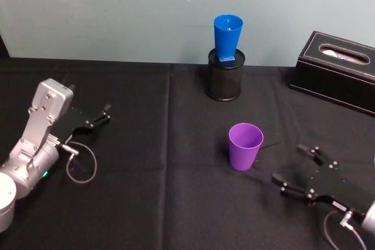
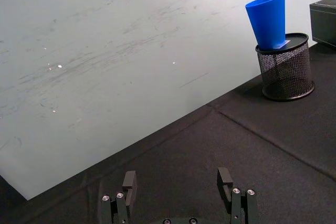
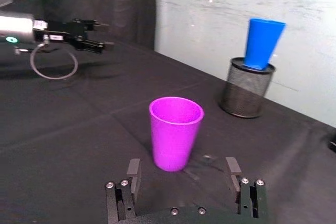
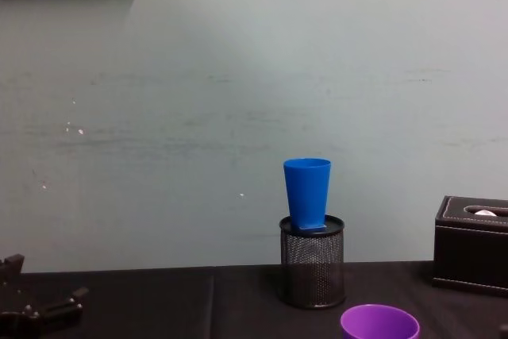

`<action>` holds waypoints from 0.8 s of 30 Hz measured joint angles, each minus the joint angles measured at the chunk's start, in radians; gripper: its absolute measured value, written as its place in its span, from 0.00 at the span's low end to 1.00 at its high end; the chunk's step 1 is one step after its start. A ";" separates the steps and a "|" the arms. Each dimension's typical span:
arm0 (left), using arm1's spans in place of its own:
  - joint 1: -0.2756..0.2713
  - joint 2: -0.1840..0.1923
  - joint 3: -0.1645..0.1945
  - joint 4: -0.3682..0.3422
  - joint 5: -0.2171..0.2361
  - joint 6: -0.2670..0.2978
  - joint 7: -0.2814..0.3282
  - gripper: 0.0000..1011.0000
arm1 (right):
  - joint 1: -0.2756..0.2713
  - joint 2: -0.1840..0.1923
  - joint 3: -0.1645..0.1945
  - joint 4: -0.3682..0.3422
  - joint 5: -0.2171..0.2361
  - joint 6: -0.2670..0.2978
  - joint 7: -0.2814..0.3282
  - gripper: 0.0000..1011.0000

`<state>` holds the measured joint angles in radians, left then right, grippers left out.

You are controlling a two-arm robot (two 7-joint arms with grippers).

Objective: Pick up one cup with a gripper and tap it against the other cup.

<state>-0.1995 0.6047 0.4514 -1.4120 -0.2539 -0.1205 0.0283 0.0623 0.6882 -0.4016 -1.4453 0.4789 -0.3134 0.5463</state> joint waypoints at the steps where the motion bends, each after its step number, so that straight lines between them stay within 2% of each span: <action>1: 0.000 0.000 0.000 0.000 0.000 0.000 0.000 0.99 | 0.002 -0.004 -0.002 0.001 -0.001 0.000 0.005 0.99; 12: 0.000 0.000 0.000 0.000 0.000 0.000 0.000 0.99 | 0.049 -0.073 -0.021 0.043 -0.011 0.035 0.049 0.99; 15: 0.000 0.000 0.000 0.000 0.000 0.000 0.000 0.99 | 0.072 -0.102 -0.028 0.064 -0.025 0.047 0.054 0.99; 24: 0.000 0.000 0.000 0.000 0.000 0.000 0.000 0.99 | 0.118 -0.157 -0.033 0.103 -0.057 0.067 0.056 0.99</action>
<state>-0.1995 0.6047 0.4514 -1.4120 -0.2539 -0.1205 0.0283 0.1799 0.5315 -0.4350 -1.3427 0.4219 -0.2460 0.6025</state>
